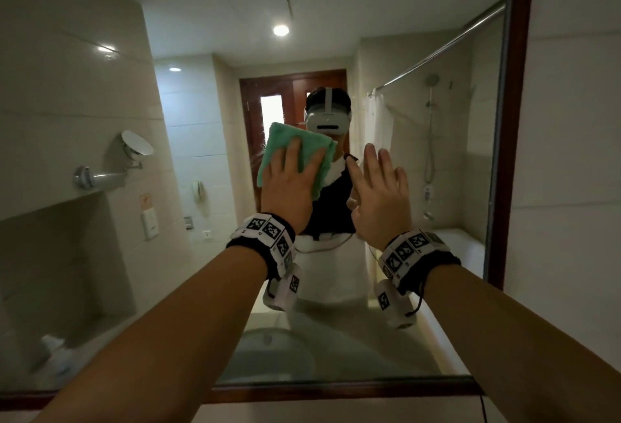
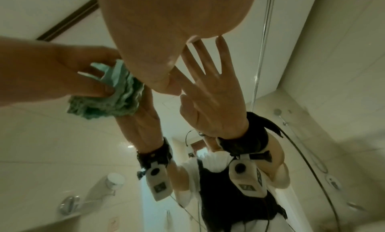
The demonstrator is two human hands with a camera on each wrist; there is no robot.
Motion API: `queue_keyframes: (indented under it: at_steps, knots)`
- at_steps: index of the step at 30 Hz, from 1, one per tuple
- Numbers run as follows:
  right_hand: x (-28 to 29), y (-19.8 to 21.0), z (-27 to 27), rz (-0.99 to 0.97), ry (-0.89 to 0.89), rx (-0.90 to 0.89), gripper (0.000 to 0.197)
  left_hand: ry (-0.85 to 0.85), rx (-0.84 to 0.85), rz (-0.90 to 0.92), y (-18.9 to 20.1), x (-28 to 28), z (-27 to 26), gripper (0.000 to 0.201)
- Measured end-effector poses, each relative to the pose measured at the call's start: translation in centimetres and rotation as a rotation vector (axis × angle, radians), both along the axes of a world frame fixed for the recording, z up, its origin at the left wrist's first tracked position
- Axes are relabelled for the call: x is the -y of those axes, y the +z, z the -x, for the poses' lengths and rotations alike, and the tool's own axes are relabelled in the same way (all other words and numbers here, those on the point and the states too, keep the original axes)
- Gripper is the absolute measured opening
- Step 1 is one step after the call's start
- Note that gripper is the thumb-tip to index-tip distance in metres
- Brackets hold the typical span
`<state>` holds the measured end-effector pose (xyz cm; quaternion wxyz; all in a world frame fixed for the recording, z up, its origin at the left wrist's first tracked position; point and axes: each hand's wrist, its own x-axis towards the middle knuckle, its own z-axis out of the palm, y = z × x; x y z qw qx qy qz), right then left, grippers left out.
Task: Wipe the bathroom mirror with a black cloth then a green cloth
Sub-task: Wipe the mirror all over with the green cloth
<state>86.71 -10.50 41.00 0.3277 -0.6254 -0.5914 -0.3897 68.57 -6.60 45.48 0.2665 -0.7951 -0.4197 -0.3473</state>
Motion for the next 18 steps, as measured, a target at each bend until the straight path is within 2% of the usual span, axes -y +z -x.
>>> queue_keyframes:
  at_steps: [5,8,11,15,18]
  knots:
    - [-0.2,-0.2,-0.6,0.037,0.023,-0.004,0.075,-0.087,-0.146,-0.061,1.0,0.4,-3.7,0.074]
    - [-0.7,-0.4,-0.9,0.013,0.036,-0.005,0.069,-0.136,-0.144,-0.139,1.6,0.3,-4.6,0.065]
    - [-1.2,-0.8,-1.3,0.002,0.034,-0.007,0.077,-0.07,-0.166,-0.171,1.6,-0.9,-3.4,0.079]
    - [-1.5,-1.0,-1.3,0.039,0.013,-0.017,0.086,0.078,0.035,-0.107,3.0,-2.2,1.2,0.092]
    - [-1.5,-1.0,-1.0,0.064,-0.015,-0.018,0.087,0.16,0.202,-0.045,3.8,-3.3,5.8,0.075]
